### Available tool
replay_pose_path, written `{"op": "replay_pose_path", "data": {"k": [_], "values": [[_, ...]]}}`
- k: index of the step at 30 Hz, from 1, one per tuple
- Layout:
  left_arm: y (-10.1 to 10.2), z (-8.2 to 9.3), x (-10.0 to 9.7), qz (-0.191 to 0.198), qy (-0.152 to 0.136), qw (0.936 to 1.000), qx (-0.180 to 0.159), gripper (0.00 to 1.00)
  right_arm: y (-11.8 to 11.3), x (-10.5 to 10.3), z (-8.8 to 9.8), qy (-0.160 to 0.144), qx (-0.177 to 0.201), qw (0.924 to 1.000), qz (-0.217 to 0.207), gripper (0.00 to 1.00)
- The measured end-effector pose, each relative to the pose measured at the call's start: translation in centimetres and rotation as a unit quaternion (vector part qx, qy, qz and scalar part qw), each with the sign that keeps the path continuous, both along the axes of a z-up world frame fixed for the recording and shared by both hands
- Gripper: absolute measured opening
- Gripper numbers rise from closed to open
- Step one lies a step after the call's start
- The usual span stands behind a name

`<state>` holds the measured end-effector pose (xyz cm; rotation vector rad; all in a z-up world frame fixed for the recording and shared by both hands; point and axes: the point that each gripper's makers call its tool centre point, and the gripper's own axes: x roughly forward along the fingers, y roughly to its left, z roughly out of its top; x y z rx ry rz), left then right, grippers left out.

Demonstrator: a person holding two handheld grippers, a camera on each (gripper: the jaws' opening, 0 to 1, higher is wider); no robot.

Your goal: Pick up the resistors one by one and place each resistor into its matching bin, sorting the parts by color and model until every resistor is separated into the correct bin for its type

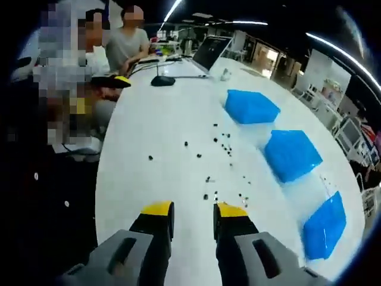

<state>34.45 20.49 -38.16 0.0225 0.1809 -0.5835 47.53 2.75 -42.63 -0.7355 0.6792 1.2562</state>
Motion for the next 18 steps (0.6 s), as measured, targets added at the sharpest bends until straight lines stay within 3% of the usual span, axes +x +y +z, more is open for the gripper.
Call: {"op": "replay_pose_path", "data": {"k": [6, 18], "values": [[0.5, -0.8, -0.3, 0.001, 0.012, 0.9999, 0.002, 0.69, 1.1, 0.3, -2.4, 0.021, -0.051, 0.9983, 0.019, 0.25], [0.8, -1.8, -0.5, 0.002, 0.023, 0.9997, -0.001, 0.69, 2.0, 1.7, -5.5, 0.043, -0.107, 0.9929, 0.031, 0.2]]}}
